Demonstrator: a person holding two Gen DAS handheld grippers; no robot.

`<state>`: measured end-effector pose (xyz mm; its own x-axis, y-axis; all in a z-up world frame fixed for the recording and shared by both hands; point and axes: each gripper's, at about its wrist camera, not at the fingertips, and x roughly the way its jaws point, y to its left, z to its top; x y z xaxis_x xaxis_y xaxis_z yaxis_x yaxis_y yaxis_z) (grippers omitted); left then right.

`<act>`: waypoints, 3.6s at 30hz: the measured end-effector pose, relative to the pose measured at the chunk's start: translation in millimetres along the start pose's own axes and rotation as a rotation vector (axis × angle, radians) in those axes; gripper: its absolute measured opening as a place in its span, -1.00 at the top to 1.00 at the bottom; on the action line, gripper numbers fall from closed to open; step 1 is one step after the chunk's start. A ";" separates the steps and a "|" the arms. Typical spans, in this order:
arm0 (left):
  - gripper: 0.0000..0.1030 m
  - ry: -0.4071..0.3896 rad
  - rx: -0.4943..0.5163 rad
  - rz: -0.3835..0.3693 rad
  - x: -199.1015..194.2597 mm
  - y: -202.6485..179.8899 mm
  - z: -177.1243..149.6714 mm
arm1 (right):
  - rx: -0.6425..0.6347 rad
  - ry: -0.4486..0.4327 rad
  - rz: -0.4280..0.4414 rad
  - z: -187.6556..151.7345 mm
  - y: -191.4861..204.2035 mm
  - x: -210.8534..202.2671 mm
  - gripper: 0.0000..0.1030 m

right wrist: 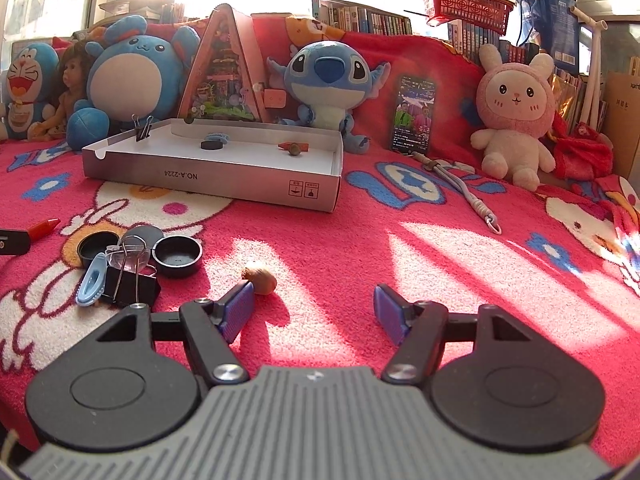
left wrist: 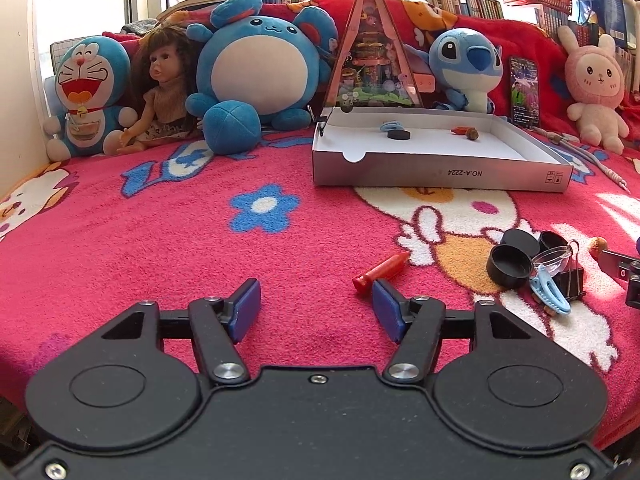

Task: Organize rigid objects
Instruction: 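Move the left tool over a red crayon while the right tool approaches a brown nut, then close the left tool on the red crayon while the right tool grips the brown nut, then carry the red crayon and brown nut in both tools over the white box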

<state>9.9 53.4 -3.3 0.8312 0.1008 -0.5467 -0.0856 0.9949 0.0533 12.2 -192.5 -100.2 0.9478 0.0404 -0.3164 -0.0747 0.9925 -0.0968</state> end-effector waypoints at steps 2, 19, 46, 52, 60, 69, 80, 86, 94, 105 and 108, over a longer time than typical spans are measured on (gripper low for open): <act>-0.17 0.004 -0.012 0.011 3.4 3.7 1.4 | 0.002 0.003 -0.008 0.9 -0.4 1.3 -0.51; -0.18 -0.052 0.091 -0.062 5.6 -20.2 1.5 | 0.093 0.013 0.049 4.6 2.5 1.3 -0.51; 0.18 -0.065 0.117 -0.145 20.3 -29.0 7.9 | 0.176 0.011 -0.002 9.7 20.9 11.6 0.35; 0.20 -0.061 0.097 -0.144 19.0 -27.9 10.5 | 0.159 0.008 0.003 10.3 22.4 12.3 0.49; 0.20 -0.064 0.072 -0.142 19.8 -27.9 25.1 | 0.142 0.002 0.016 13.9 22.4 11.5 0.49; 0.20 -0.037 0.055 -0.166 30.9 -40.6 46.7 | 0.103 -0.001 0.013 28.2 26.3 17.6 0.49; 0.20 -0.036 0.062 -0.186 50.4 -63.6 83.8 | 0.110 0.041 0.032 53.4 25.4 41.1 0.49; 0.20 -0.033 0.046 -0.207 62.9 -67.9 103.0 | 0.103 0.030 0.053 66.3 25.5 48.5 0.49; 0.20 -0.023 0.024 -0.208 87.8 -67.3 136.3 | 0.127 0.015 0.081 95.3 14.5 66.1 0.49; 0.20 0.019 0.012 -0.227 144.1 -77.3 171.9 | 0.094 0.041 0.118 135.7 10.1 117.9 0.49; 0.20 0.046 -0.010 -0.231 166.0 -81.0 178.4 | 0.100 0.062 0.130 142.7 10.6 137.3 0.49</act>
<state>252.8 -9.9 50.7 0.8038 -0.1299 -0.5806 0.0983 0.9915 -0.0857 185.8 -159.9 -10.1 0.9110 0.1649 -0.3780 -0.1610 0.9861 0.0422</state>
